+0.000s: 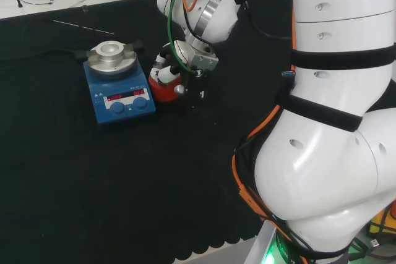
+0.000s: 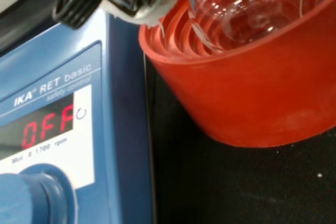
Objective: Pick up the round-bottom flask.
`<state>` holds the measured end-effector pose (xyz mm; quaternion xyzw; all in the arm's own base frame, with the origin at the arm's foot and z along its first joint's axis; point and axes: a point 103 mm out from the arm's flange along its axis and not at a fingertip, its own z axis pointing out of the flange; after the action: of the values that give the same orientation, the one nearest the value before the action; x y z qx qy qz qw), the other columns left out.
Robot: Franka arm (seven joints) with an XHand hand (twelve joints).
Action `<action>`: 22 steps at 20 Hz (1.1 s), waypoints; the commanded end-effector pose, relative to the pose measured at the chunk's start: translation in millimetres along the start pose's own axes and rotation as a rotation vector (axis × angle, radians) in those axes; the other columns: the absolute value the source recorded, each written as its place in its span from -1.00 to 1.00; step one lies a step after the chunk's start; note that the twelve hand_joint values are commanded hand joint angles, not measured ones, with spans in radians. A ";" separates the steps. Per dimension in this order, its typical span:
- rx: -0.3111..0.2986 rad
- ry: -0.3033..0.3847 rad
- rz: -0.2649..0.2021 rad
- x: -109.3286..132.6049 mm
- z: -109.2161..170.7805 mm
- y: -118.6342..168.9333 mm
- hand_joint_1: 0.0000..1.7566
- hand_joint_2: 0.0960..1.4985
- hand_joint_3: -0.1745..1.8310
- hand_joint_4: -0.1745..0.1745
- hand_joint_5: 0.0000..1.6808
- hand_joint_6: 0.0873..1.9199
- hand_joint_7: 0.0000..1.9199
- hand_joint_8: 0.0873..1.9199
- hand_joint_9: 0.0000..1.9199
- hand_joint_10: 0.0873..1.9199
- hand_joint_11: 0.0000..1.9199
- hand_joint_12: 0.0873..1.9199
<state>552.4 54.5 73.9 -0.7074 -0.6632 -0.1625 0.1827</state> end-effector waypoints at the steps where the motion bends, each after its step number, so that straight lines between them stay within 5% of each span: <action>1: -0.009 -0.012 0.011 0.2 1.3 1.2 0.08 -0.26 -0.14 0.02 0.11 -0.21 -0.54 -0.42 -0.42 -0.44 -0.90 0.39; 3: -0.027 -0.022 0.014 0.9 0.9 1.6 0.16 -0.01 -0.35 0.66 0.23 -0.17 -0.53 -0.42 -0.40 -0.45 -0.89 0.38; 5: -0.045 -0.025 0.020 1.2 0.1 2.0 0.20 0.10 -0.47 0.92 0.29 -0.17 -0.50 -0.43 -0.37 -0.46 -0.85 0.38; 12: -0.073 -0.029 0.022 4.5 -9.9 2.2 0.23 -0.06 -0.24 1.00 0.35 -0.13 -0.40 -0.49 -0.26 -0.54 -0.76 0.35; 22: -0.103 -0.009 0.032 24.1 -54.6 -8.7 0.24 -0.12 -0.17 1.00 0.37 -0.13 -0.39 -0.49 -0.24 -0.54 -0.74 0.35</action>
<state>554.6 52.6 109.0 -0.7229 -0.6501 -0.1838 0.1451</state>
